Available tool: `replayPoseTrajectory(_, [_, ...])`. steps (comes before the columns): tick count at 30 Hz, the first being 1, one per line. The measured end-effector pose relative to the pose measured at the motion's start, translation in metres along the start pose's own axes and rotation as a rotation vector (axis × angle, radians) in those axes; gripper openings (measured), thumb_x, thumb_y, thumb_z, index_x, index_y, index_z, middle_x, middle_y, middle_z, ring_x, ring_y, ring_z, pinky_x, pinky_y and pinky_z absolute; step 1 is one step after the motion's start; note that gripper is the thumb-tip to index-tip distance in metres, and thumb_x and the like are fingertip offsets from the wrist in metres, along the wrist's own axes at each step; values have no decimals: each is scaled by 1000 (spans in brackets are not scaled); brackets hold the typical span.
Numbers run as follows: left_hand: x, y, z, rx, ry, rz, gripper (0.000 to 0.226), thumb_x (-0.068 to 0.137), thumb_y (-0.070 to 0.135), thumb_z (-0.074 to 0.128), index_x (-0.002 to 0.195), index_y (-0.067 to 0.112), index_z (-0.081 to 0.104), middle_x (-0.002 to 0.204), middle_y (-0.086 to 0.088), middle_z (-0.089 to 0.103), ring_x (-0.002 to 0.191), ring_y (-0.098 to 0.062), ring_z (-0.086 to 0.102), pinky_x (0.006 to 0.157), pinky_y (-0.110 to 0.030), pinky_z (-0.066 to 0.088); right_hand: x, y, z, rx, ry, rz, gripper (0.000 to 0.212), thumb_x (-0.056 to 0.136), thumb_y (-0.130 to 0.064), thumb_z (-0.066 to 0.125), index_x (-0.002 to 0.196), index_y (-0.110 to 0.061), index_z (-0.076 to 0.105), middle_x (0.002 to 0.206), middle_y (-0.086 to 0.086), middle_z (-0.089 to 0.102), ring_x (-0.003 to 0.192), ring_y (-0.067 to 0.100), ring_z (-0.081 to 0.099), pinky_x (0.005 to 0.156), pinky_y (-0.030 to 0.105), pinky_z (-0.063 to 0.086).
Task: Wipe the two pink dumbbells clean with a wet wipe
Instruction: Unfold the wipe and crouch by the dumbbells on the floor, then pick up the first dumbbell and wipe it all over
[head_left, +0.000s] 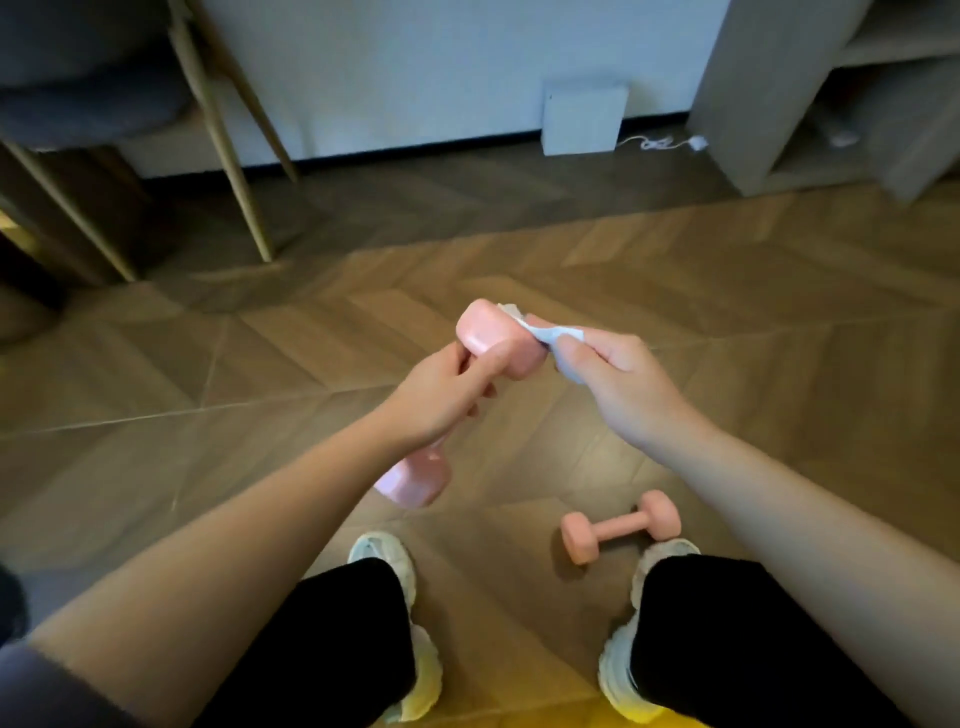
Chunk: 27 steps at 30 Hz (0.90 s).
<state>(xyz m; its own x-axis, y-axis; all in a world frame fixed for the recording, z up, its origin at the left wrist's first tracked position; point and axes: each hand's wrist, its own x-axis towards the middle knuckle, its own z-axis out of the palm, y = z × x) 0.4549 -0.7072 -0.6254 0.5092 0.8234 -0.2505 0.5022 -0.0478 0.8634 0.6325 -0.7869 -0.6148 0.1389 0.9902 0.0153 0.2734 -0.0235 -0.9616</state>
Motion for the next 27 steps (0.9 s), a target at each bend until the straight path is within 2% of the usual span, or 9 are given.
replayPoseTrajectory(2, [-25, 13, -13, -40, 44, 56, 44, 93, 61, 49, 99, 19, 61, 86, 3, 66, 60, 4, 58, 59, -12, 48, -15, -15, 9, 27, 32, -116, 32, 103, -9, 39, 122, -24, 61, 75, -40, 58, 85, -20, 53, 84, 1, 35])
replayPoseTrajectory(4, [-45, 20, -17, -101, 96, 64, 50, 84, 66, 48, 95, 20, 62, 82, 6, 65, 63, 0, 58, 62, -15, 50, -24, -23, 17, 50, 84, -183, 31, 103, -11, 40, 124, -23, 61, 91, -36, 62, 96, -19, 55, 86, 4, 36])
replayPoseTrajectory(6, [-59, 16, -12, -136, 144, 69, 46, 84, 64, 47, 94, 21, 61, 81, 9, 63, 65, -1, 57, 66, -19, 50, -28, -26, 22, 70, 68, -180, 32, 105, -8, 40, 127, -14, 62, 124, -18, 63, 119, -14, 52, 95, 7, 37])
replayPoseTrajectory(8, [-68, 7, 0, -204, 200, 92, 37, 88, 60, 48, 94, 27, 60, 80, 15, 64, 68, 5, 57, 68, -14, 46, -31, -20, 26, 49, 8, -185, 33, 105, -9, 41, 132, -10, 60, 139, -3, 58, 134, -1, 46, 110, 17, 35])
replayPoseTrajectory(11, [-74, -1, 15, -321, 314, 114, 38, 87, 62, 51, 97, 27, 61, 77, 28, 66, 71, 11, 58, 64, -5, 43, -36, -8, 28, 45, -36, -243, 34, 103, -12, 40, 133, -15, 58, 141, -6, 56, 139, 7, 44, 113, 22, 35])
replayPoseTrajectory(13, [-74, -3, 18, -311, 371, 117, 46, 80, 71, 47, 89, 29, 62, 71, 27, 64, 66, 7, 56, 62, -10, 44, -35, -4, 26, 120, -33, -199, 35, 103, -13, 40, 133, -13, 59, 140, -5, 58, 138, 9, 45, 107, 18, 38])
replayPoseTrajectory(17, [-61, -5, 17, -215, 384, 108, 53, 75, 80, 37, 76, 31, 57, 65, 24, 61, 63, 1, 54, 63, -25, 44, -32, 2, 22, 40, 2, -275, 37, 104, -12, 40, 138, -5, 53, 145, 1, 53, 142, 12, 41, 115, 28, 35])
replayPoseTrajectory(21, [-49, -4, 19, -191, 372, 139, 55, 76, 84, 38, 81, 33, 57, 70, 29, 63, 66, 6, 57, 60, -11, 41, -27, 6, 19, 14, 27, -284, 35, 104, -11, 41, 138, -10, 51, 144, -4, 53, 141, 10, 41, 116, 32, 35])
replayPoseTrajectory(27, [-46, -8, 24, -124, 382, 186, 59, 75, 90, 34, 87, 36, 55, 75, 32, 63, 71, 5, 60, 62, -9, 42, -28, 9, 18, -36, 14, -399, 39, 102, -12, 41, 136, 4, 52, 144, 7, 53, 139, 18, 45, 113, 35, 40])
